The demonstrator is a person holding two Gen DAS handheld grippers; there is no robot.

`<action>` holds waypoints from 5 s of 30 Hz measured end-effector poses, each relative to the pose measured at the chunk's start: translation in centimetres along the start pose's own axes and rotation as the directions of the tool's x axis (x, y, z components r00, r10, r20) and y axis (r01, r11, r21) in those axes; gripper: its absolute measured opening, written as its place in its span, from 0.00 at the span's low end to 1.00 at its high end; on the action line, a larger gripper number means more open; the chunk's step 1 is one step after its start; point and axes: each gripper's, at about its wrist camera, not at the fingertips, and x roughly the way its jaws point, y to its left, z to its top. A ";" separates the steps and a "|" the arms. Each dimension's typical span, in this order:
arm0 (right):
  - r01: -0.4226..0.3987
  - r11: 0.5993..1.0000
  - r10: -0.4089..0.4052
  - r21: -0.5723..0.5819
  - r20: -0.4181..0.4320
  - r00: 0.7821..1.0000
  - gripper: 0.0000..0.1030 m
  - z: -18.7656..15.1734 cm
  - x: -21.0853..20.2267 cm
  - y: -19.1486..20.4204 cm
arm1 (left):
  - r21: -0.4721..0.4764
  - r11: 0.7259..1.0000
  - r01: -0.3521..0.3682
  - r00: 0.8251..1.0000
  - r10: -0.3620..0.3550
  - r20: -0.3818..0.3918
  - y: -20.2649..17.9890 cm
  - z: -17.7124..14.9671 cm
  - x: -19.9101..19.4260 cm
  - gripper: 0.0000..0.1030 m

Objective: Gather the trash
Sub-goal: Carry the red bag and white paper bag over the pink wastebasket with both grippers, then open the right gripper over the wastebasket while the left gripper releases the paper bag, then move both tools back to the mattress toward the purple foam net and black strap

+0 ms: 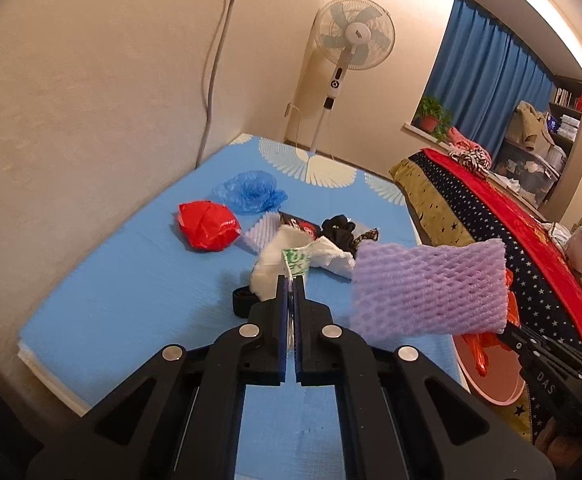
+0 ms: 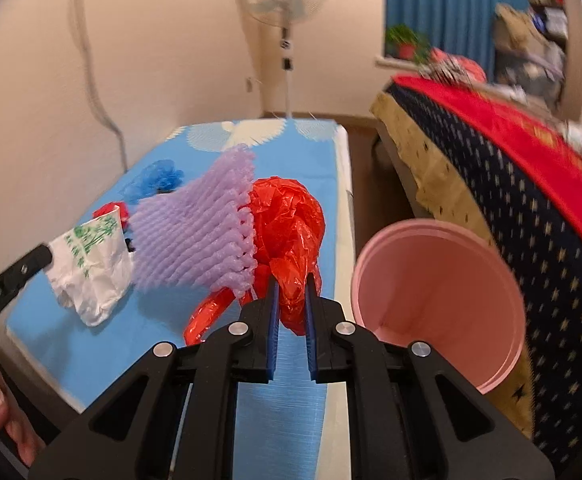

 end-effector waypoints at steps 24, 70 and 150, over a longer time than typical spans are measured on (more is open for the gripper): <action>0.030 0.992 -0.036 0.119 0.044 0.998 0.11 0.2 -1.9 -2.7 | 0.030 0.998 0.055 0.995 -0.057 0.080 -0.9 1.3 -2.6 0.02; 0.287 0.879 -0.333 0.381 0.059 0.941 0.11 0.4 -4.3 -14.2 | 0.310 0.853 0.420 0.902 -0.429 -0.044 -17.8 0.0 0.6 0.02; 0.028 0.947 -0.054 0.319 0.073 0.996 0.33 0.8 1.5 -5.6 | 0.120 0.985 0.123 0.991 -0.116 -0.061 -4.5 -0.4 6.8 0.28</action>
